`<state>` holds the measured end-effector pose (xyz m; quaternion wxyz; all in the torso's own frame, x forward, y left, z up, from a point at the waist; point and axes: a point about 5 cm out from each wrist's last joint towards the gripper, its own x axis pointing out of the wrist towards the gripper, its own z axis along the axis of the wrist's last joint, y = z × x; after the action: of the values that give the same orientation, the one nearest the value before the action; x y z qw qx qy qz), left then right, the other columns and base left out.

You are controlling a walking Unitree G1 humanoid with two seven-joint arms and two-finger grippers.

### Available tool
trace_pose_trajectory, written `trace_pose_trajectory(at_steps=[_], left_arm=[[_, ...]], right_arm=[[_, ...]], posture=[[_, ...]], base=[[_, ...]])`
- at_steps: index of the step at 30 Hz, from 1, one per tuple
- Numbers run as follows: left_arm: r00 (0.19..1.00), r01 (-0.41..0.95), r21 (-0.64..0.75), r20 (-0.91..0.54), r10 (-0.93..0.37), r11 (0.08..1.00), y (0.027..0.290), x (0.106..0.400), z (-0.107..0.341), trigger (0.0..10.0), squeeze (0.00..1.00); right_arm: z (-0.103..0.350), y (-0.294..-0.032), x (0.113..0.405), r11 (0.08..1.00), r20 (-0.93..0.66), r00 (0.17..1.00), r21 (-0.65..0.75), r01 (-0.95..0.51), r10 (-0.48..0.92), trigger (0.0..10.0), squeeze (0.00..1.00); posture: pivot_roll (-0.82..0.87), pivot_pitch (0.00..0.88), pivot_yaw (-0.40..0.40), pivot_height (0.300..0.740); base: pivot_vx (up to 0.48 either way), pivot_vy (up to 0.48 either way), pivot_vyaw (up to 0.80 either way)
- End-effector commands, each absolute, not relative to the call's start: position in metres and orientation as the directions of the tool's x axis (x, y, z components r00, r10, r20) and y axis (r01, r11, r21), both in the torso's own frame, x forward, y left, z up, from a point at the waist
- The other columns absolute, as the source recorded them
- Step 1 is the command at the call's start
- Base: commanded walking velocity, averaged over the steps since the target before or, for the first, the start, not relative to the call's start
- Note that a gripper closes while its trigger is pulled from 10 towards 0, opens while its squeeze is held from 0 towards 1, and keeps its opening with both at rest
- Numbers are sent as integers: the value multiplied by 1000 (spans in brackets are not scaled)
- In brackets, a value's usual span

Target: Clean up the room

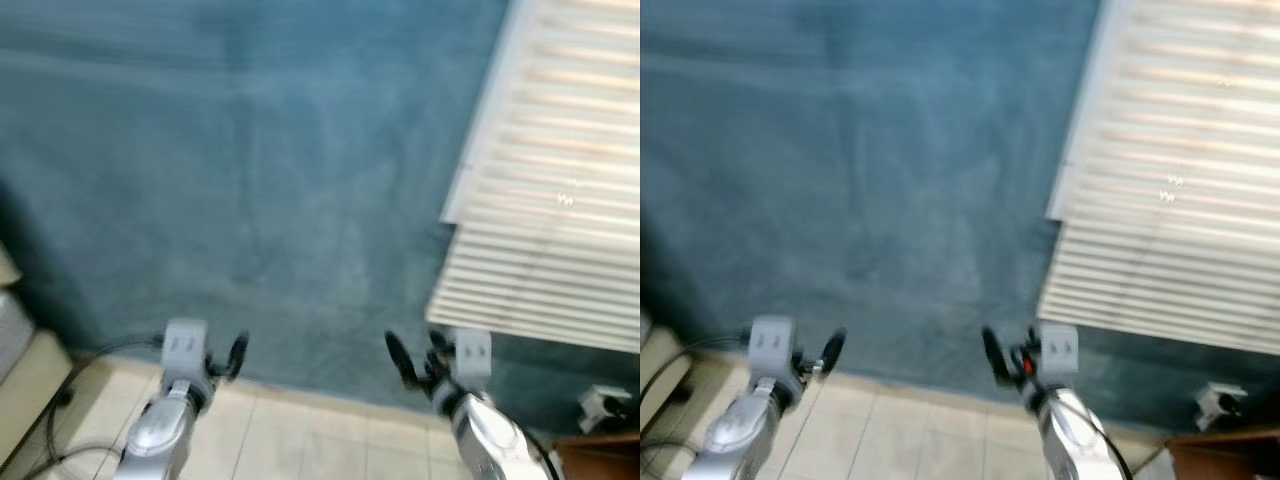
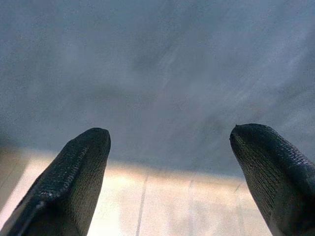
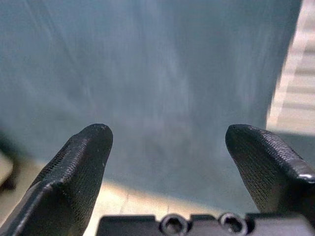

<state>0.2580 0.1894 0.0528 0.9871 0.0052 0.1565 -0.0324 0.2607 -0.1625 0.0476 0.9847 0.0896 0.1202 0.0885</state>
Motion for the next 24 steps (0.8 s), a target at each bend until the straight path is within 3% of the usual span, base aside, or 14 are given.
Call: trace_pose_trajectory(at_steps=[1, 5, 6, 9, 12, 18, 24], left_arm=[[950, 66, 6, -306, -61, 998, 189, 261, 54, 10000, 0], [950, 139, 74, -291, -112, 988, 191, 254, 55, 10000, 0], [937, 231, 140, -297, -181, 963, 191, 246, 58, 10000, 0], [922, 313, 148, -283, -263, 938, 180, 273, 65, 10000, 0], [926, 277, 51, -279, -253, 959, 171, 282, 61, 10000, 0], [957, 136, 17, -262, -127, 991, 171, 275, 55, 10000, 0], [975, 113, 101, -205, -91, 988, 176, 277, 67, 10000, 0]], right_arm=[[36, -169, 255, 974, -273, 946, 192, -122, 173, 10000, 0], [31, -183, 247, 986, -289, 955, 168, -10, 59, 10000, 0], [30, -192, 233, 990, -284, 959, 133, 43, -3, 10000, 0], [27, -197, 227, 983, -266, 957, 115, 147, -112, 10000, 0], [36, -193, 231, 990, -233, 968, 85, 115, -92, 10000, 0], [32, -199, 233, 995, -267, 963, 72, 67, -45, 10000, 0], [33, -196, 253, 995, -272, 962, 99, 1, 26, 10000, 0]], posture=[[27, 0, -49, 740], [23, 0, -51, 740], [11, 0, -29, 740], [-60, 0, 47, 740], [-115, 0, 50, 740], [-85, 0, 7, 740], [-21, 0, -29, 740]], base=[[0, 0, 0], [0, 0, 0], [0, 0, 0], [0, 0, 0], [0, 0, 0], [0, -206, 698], [0, 0, 698]])
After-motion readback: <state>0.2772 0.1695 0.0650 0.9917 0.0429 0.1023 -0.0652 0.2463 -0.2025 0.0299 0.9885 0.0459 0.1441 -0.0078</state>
